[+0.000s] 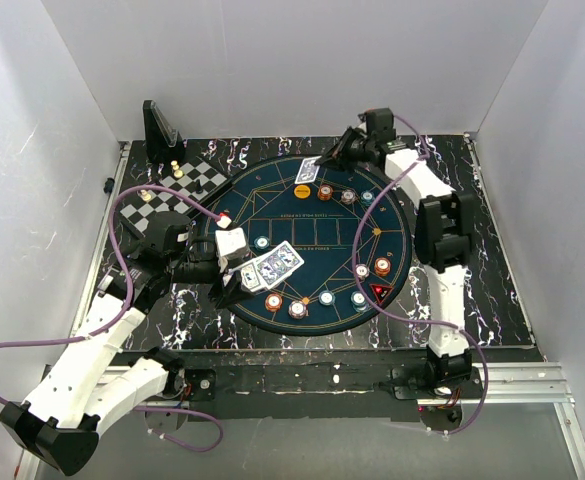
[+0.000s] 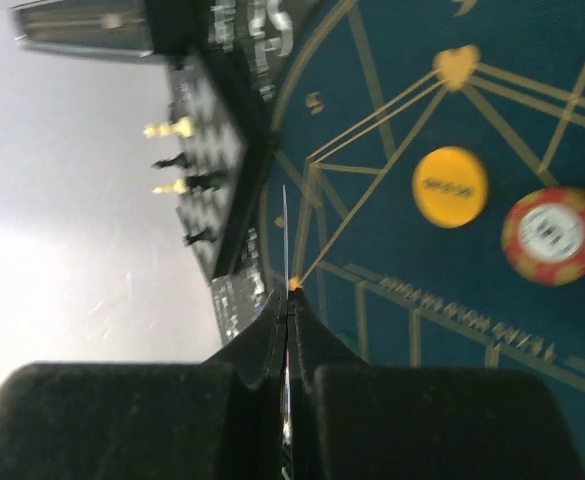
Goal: Distribute texas hold em gaming equipment
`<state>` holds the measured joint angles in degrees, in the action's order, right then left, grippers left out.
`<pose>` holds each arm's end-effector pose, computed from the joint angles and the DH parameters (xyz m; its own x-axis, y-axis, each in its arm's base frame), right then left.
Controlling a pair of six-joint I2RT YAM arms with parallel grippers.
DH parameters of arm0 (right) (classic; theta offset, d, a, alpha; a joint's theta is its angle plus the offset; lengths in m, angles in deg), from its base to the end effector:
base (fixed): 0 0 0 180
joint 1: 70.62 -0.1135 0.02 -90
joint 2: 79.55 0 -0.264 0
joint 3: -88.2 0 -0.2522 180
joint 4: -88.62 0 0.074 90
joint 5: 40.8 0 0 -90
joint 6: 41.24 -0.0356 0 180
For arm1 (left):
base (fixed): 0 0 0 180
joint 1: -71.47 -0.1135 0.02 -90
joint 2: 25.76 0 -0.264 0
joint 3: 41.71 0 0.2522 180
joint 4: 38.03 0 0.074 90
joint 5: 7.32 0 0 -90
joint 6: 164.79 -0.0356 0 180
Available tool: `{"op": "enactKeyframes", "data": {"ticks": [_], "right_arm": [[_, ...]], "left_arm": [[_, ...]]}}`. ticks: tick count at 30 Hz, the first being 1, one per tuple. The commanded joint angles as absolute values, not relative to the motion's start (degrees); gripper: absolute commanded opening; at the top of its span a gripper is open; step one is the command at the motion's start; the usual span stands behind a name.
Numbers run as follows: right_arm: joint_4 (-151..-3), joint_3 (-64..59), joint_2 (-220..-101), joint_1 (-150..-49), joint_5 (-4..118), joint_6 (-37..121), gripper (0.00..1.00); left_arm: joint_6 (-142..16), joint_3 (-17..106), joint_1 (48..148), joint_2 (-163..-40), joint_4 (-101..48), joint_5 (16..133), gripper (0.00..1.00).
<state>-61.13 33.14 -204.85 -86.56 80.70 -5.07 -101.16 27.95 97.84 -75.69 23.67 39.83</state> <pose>0.4897 0.1592 0.2742 -0.8271 0.4796 -0.2932 0.0019 0.5239 0.8518 0.1343 -0.0936 0.3337 -0.1910 0.4581 -0.8681 0.9638 0.2554 -0.0772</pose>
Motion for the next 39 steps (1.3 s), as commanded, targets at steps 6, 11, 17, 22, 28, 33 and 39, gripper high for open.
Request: {"op": "enactKeyframes", "data": {"ticks": [6, 11, 17, 22, 28, 33, 39], "right_arm": [[-61.7, 50.5, -221.5, -87.8, 78.1, -6.5, 0.01], [-60.1, 53.4, -224.7, -88.0, 76.9, -6.4, 0.01], [-57.8, 53.5, -224.1, -88.2, 75.7, -4.6, 0.46], [-55.8, 51.4, -219.6, -88.3, 74.9, -2.4, 0.57], [-57.7, 40.6, -203.9, -88.5, 74.1, -0.4, 0.62], [-63.5, 21.6, -186.1, -89.5, 83.5, -4.2, 0.80], [-71.3, -1.1, -165.8, -96.4, 89.0, -7.6, 0.86]], "left_arm": [[-100.0, 30.0, 98.0, -75.1, 22.2, 38.0, 0.00], [-99.9, 30.2, 98.0, -75.4, 22.2, 38.0, 0.00], [-99.9, 30.2, 98.0, -75.3, 22.3, 38.3, 0.00], [-99.7, 29.5, 98.0, -75.2, 21.8, 38.6, 0.00], [-100.5, 29.0, 98.0, -75.0, 21.6, 39.1, 0.00], [-100.5, 28.9, 98.0, -74.7, 21.3, 39.4, 0.00], [-100.7, 29.0, 98.0, -74.7, 21.1, 39.2, 0.00]]}}
